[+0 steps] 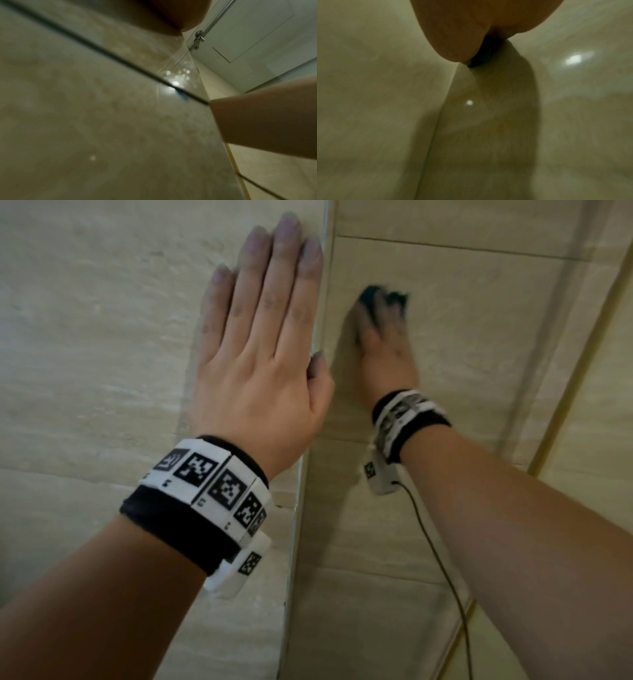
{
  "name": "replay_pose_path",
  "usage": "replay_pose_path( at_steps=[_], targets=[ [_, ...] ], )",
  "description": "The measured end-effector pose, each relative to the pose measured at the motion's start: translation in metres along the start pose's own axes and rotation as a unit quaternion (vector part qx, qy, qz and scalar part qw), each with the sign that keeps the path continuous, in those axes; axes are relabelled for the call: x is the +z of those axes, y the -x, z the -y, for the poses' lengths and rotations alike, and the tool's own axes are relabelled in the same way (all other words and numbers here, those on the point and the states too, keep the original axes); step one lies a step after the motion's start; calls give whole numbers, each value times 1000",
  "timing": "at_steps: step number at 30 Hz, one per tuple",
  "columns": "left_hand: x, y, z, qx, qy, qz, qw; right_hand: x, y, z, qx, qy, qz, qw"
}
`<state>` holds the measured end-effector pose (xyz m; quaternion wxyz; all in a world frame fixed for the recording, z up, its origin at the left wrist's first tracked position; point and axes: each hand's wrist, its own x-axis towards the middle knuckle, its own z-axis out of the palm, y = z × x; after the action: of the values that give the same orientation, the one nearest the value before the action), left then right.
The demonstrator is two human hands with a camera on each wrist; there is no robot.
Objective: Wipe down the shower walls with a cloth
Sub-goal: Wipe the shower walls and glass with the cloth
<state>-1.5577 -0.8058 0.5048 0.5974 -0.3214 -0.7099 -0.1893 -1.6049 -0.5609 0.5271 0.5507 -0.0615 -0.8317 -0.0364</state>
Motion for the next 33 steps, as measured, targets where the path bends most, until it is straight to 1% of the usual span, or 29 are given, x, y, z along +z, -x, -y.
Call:
replay_pose_path(
  at_steps=[1,2,4,6,8,9,11,13,15,16,18,20,22,24,25,26,28,29,33],
  targets=[
    [0,0,0,1,0,-1,1000,16,13,9,-43,13,11,999],
    [0,0,1,2,1,0,1000,30,28,14,-71,32,25,997],
    [-1,0,1,1,3,6,1000,38,59,14,-88,38,75,993],
    [-1,0,0,0,3,5,1000,28,85,-2,-113,58,125,984],
    [0,2,-3,-6,9,4,1000,8,102,-28,-105,96,159,977],
    [1,4,-4,-12,12,2,1000,-4,108,-43,-77,99,169,978],
    [3,7,-6,-27,19,-1,999,-35,117,-68,10,88,179,980],
    [5,8,-8,-37,27,-7,999,-63,124,-89,111,83,160,977],
    [6,9,-10,-48,36,-10,998,-82,127,-102,190,82,136,969],
    [7,11,-12,-55,40,-9,998,-89,128,-105,217,78,133,964],
    [7,19,-17,-69,48,-2,996,-100,130,-101,249,47,117,960],
    [8,30,-23,-81,55,8,995,-108,134,-90,276,-2,74,958],
    [10,40,-27,-90,58,12,994,-112,138,-77,317,-64,43,945],
    [12,45,-29,-97,63,6,993,-112,143,-66,344,-148,47,926],
    [12,46,-29,-100,65,4,993,-112,146,-61,366,-199,43,908],
    [13,47,-29,-102,68,2,992,-112,149,-60,394,-256,21,883],
    [15,47,-29,-103,72,-1,992,-120,151,-56,444,-355,-19,823],
    [15,47,-29,-104,72,0,992,-124,150,-53,457,-373,-27,807],
    [14,48,-30,-104,74,4,992,-128,149,-49,480,-381,-51,788]
  ],
)
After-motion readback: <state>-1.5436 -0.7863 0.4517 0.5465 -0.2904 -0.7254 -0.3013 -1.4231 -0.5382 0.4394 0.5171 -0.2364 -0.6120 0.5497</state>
